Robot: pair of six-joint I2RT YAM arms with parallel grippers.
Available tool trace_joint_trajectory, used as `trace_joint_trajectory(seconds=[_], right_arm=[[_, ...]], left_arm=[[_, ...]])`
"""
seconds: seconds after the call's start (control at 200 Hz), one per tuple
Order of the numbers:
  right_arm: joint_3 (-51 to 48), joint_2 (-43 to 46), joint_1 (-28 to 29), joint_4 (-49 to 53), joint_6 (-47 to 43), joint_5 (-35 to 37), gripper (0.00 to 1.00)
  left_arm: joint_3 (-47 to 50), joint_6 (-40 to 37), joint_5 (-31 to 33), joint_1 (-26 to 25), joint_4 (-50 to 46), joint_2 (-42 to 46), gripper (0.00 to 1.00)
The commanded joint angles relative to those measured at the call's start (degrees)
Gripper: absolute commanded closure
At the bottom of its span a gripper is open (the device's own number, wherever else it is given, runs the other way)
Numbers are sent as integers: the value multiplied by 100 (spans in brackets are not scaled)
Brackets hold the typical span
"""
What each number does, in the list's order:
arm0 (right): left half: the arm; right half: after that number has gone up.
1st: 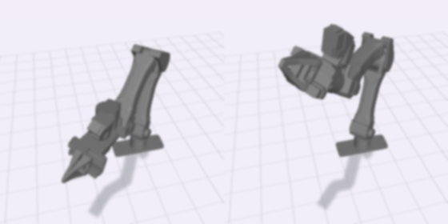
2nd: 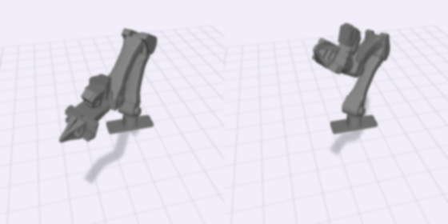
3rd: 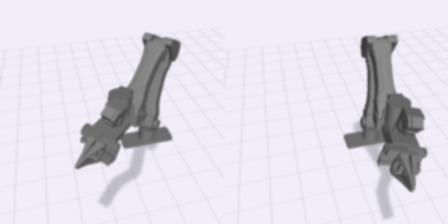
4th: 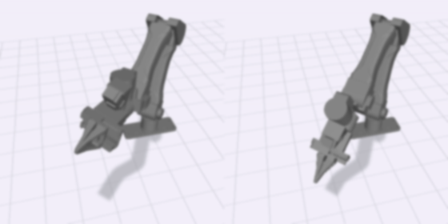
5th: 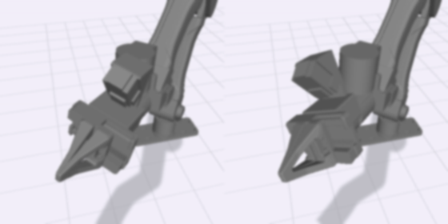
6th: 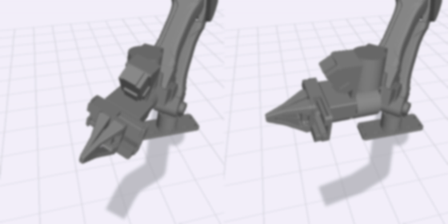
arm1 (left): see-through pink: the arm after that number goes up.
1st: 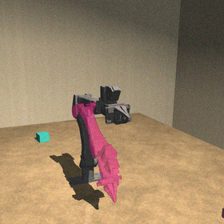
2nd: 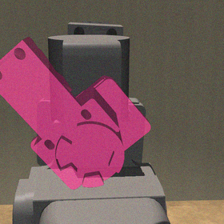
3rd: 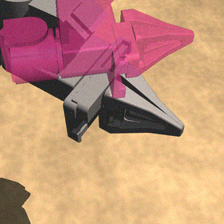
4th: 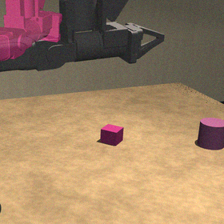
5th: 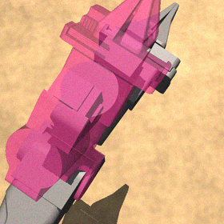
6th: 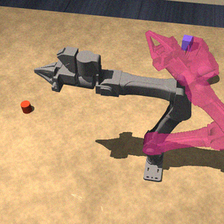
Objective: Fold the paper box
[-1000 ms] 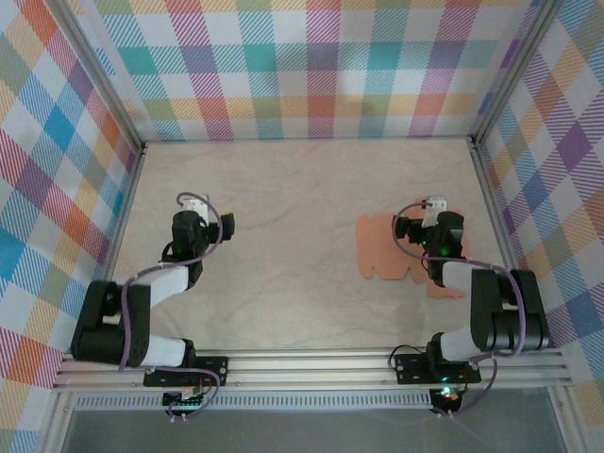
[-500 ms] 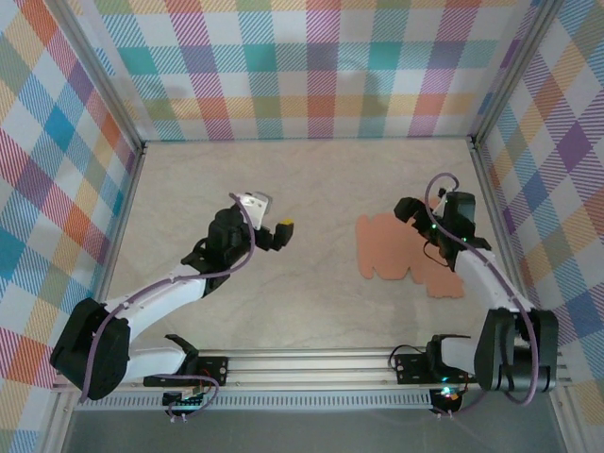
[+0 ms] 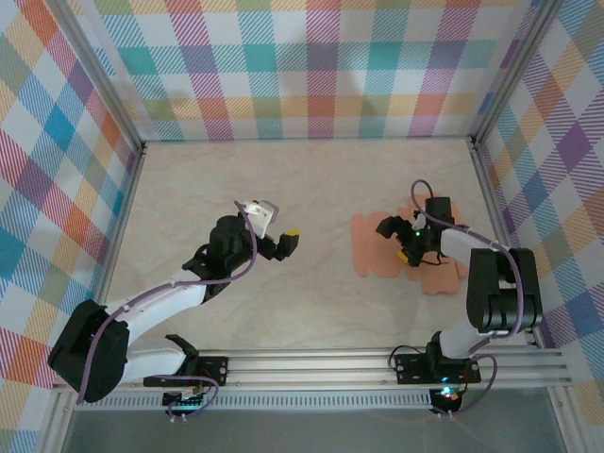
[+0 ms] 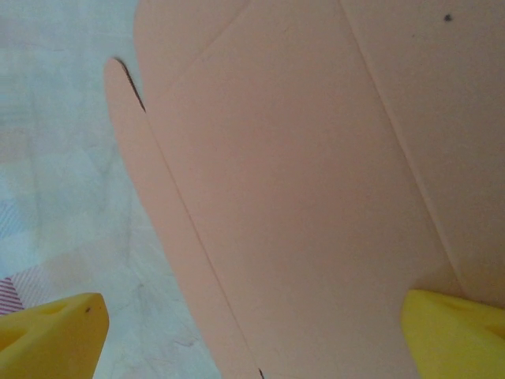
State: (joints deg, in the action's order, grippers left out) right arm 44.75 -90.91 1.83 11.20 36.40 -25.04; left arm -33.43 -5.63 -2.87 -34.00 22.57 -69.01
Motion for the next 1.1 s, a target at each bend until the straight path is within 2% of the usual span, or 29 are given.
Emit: trace_joint_trajectory(seconds=[0.0,0.125,0.23,0.34,0.455,0.615,0.755,0.85,0.915,0.97,1.095], right_arm=[[208,-334,373,123,-104,-171,5],[563,-697,957,138,-17,-10,4],[763,-1058,1419,-201,446,-27,5],[1032,-1415,1987,-591,1094,25,5],[1472,-1757,2624,-897,1643,429,5],[2066,-2057,3009,-1204,1593,294,4],[2007,-1429,2949,-1072,554,527,3],[1834,-839,2684,-730,-110,812,1],[1724,-551,2359,-472,-439,839,1],[1695,-417,1960,-159,-626,857,1],[1710,-478,988,332,-812,395,1]], left_arm=[[93,22,233,-28,98,223,0],[238,155,558,-19,213,344,0],[232,420,858,-2,100,360,0],[313,441,802,24,54,399,0],[483,582,884,34,11,554,0],[644,867,863,76,-218,737,0],[656,1475,576,171,-210,672,0],[486,2056,440,267,-213,389,0],[351,2410,306,297,-54,41,0],[122,2833,477,304,-175,-305,0],[-556,3365,232,315,-444,-1226,0]])
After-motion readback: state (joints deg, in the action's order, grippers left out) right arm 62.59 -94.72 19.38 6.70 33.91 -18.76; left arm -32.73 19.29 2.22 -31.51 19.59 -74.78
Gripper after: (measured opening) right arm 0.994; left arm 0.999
